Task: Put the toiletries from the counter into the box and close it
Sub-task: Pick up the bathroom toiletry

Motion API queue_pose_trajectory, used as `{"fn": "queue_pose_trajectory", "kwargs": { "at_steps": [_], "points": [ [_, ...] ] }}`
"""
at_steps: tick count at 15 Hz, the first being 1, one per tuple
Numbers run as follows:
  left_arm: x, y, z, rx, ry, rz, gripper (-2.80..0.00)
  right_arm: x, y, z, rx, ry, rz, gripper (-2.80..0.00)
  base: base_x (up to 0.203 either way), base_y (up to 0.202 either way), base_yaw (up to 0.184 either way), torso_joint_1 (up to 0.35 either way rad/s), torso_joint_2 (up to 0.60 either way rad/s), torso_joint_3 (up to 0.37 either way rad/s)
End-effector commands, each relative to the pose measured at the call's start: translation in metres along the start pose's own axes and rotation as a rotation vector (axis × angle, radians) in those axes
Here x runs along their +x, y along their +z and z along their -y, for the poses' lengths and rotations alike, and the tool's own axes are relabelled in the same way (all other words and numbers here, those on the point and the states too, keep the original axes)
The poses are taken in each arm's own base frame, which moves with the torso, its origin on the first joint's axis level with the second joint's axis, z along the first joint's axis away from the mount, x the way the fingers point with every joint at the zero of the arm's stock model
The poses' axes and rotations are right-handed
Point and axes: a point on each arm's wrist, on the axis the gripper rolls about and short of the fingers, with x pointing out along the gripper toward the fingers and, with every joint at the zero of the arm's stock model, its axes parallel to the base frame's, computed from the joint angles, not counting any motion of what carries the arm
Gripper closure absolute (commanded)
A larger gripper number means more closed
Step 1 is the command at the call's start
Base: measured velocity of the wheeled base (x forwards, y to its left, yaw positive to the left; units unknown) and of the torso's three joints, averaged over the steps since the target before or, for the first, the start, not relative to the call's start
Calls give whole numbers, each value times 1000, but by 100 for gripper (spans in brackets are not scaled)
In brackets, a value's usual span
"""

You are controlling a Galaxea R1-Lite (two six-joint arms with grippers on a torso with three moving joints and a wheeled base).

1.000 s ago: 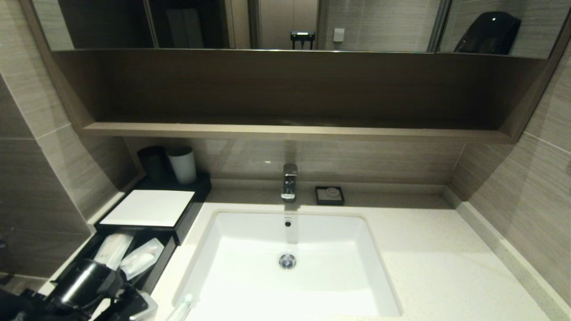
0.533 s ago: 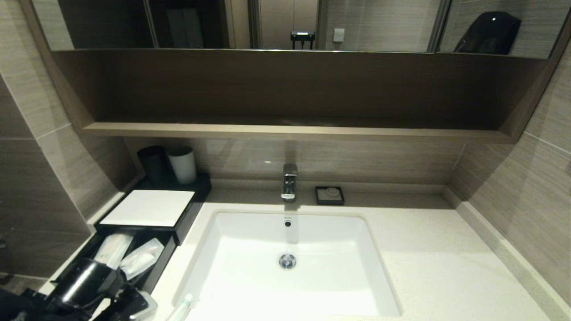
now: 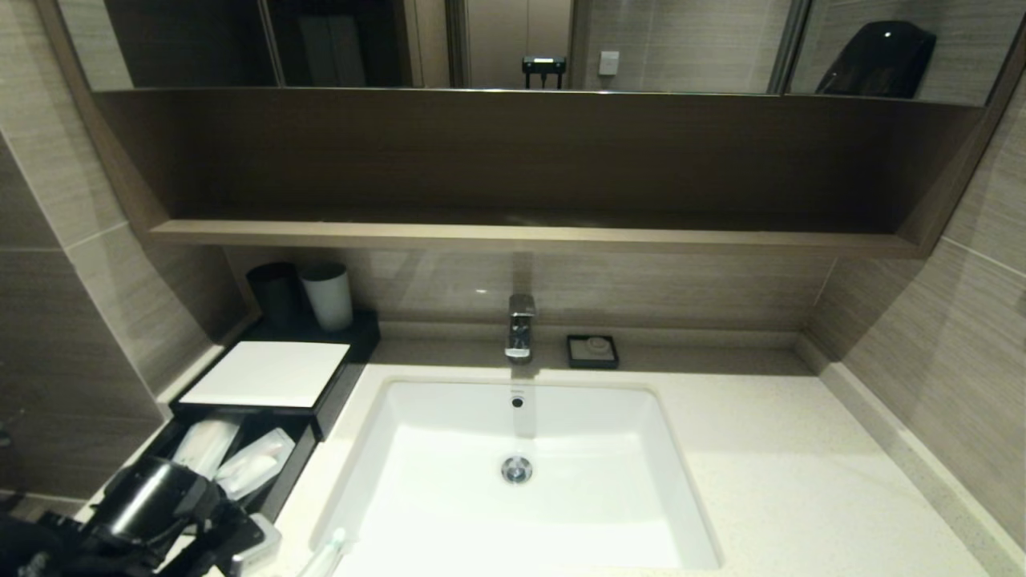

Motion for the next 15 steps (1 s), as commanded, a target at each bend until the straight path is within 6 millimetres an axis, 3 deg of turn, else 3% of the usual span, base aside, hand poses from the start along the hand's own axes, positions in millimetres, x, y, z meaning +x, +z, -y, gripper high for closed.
{"fn": "queue_pose_trajectory", "kwargs": {
  "at_steps": [1,15],
  "points": [
    [2,3,-4,-11,1,8,-280,0,0,0,-1,0,0,0,0,0,0,0,0,0],
    [4,38,-18,13,10,62,-280,0,0,0,-1,0,-1,0,0,0,0,0,0,0]
  ]
}}
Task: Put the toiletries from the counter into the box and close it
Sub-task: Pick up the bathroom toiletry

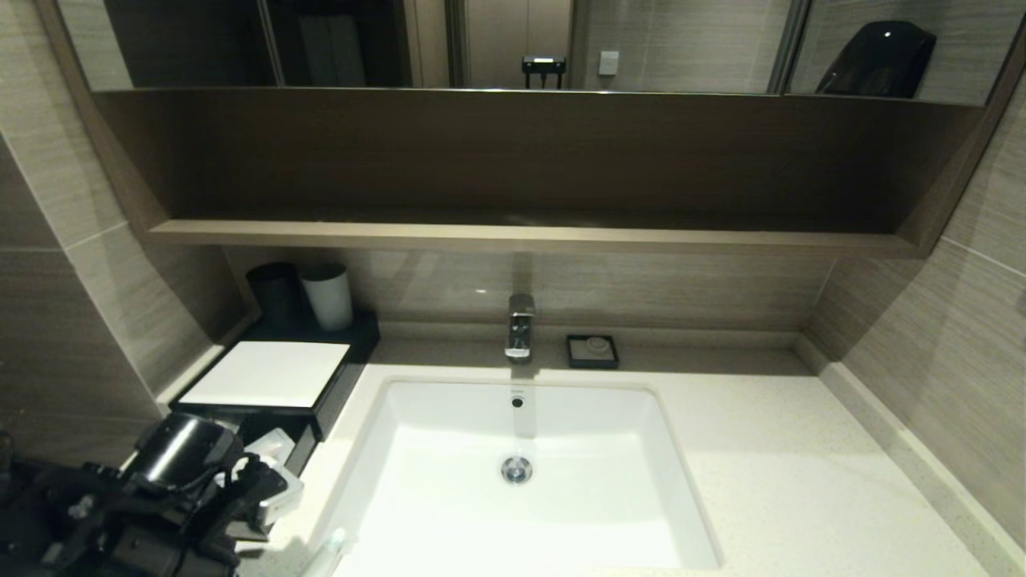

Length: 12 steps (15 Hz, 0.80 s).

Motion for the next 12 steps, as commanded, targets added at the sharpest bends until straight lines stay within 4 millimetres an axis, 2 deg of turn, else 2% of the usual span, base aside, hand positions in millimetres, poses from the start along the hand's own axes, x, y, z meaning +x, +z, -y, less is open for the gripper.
{"fn": "queue_pose_trajectory", "kwargs": {
  "at_steps": [1,12],
  "points": [
    [2,7,0,18,-7,7,-280,0,0,0,-1,0,-1,0,0,0,0,0,0,0],
    [15,28,-6,31,-16,-3,-280,0,0,0,1,0,-1,0,0,0,0,0,0,0]
  ]
}}
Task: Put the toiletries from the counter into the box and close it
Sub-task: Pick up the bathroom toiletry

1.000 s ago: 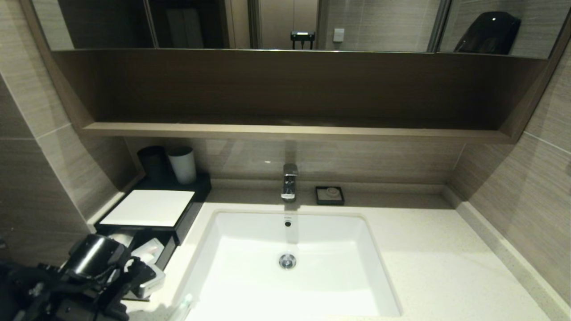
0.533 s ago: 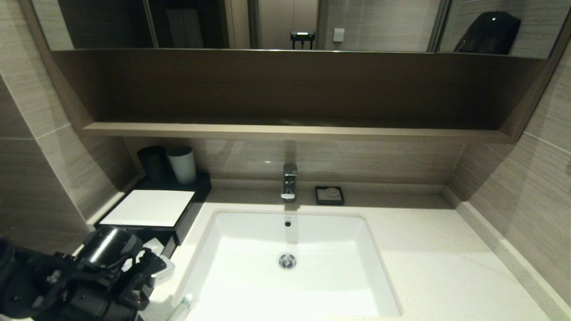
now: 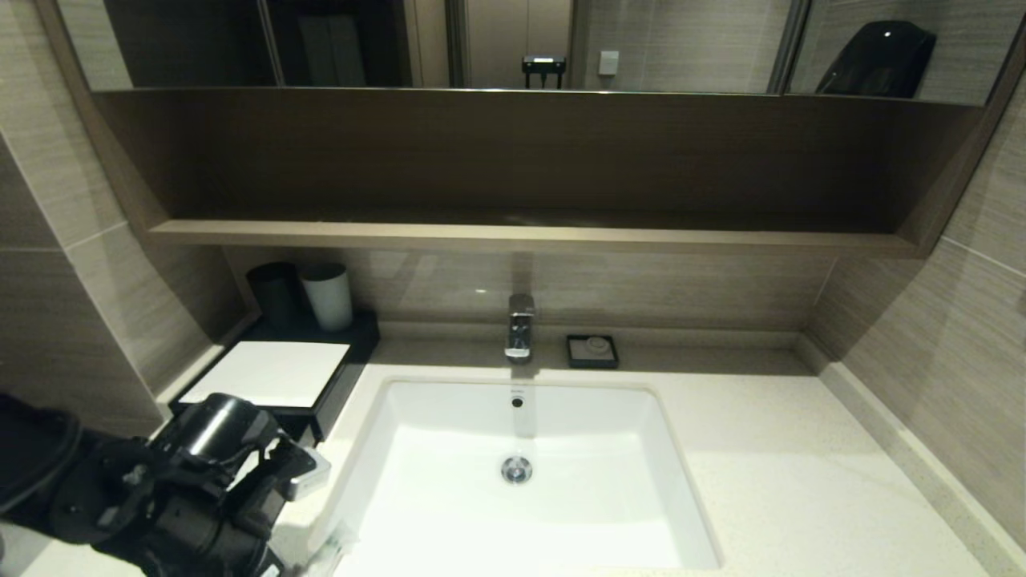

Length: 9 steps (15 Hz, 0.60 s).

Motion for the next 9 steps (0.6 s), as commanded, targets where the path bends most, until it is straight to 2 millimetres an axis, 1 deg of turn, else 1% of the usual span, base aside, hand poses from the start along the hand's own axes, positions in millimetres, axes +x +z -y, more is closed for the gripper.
{"fn": "queue_pose_trajectory", "kwargs": {
  "at_steps": [1,3,9],
  "points": [
    [7,3,-2,1,-9,-19,-280,0,0,0,-1,0,0,0,0,0,0,0,0,0],
    [10,6,-4,1,-11,-25,-280,0,0,0,-1,0,-1,0,0,0,0,0,0,0],
    [11,5,-4,5,-12,-30,-280,0,0,0,-1,0,1,0,0,0,0,0,0,0]
  ]
}}
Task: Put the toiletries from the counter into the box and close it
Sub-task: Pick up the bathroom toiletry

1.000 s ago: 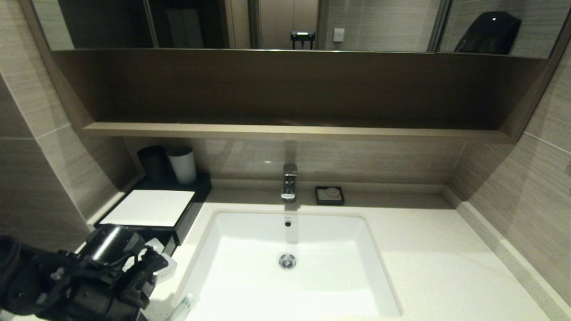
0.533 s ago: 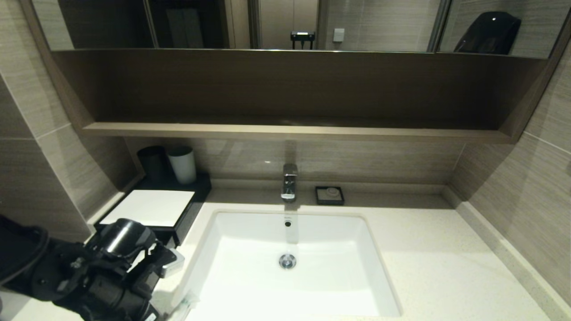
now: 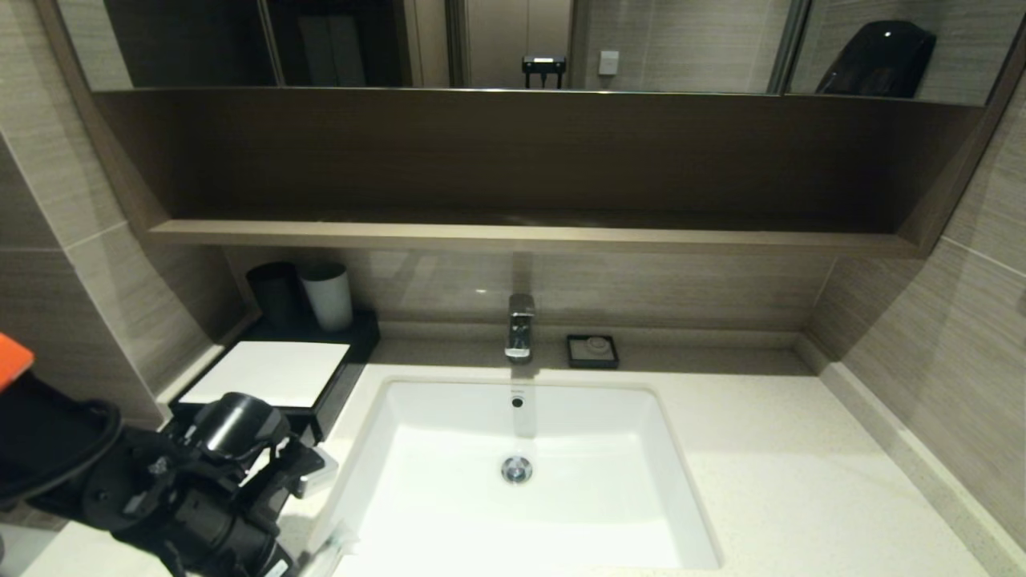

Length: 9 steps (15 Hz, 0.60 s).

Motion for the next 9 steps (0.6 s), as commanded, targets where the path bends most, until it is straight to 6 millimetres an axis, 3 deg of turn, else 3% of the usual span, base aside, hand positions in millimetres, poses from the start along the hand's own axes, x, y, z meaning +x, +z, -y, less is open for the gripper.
{"fn": "queue_pose_trajectory", "kwargs": {
  "at_steps": [1,9],
  "points": [
    [1,-1,0,4,-2,-4,-280,0,0,0,-1,0,-1,0,0,0,0,0,0,0],
    [1,-2,1,6,10,-5,-280,0,0,0,-1,0,-1,0,0,0,0,0,0,0]
  ]
}}
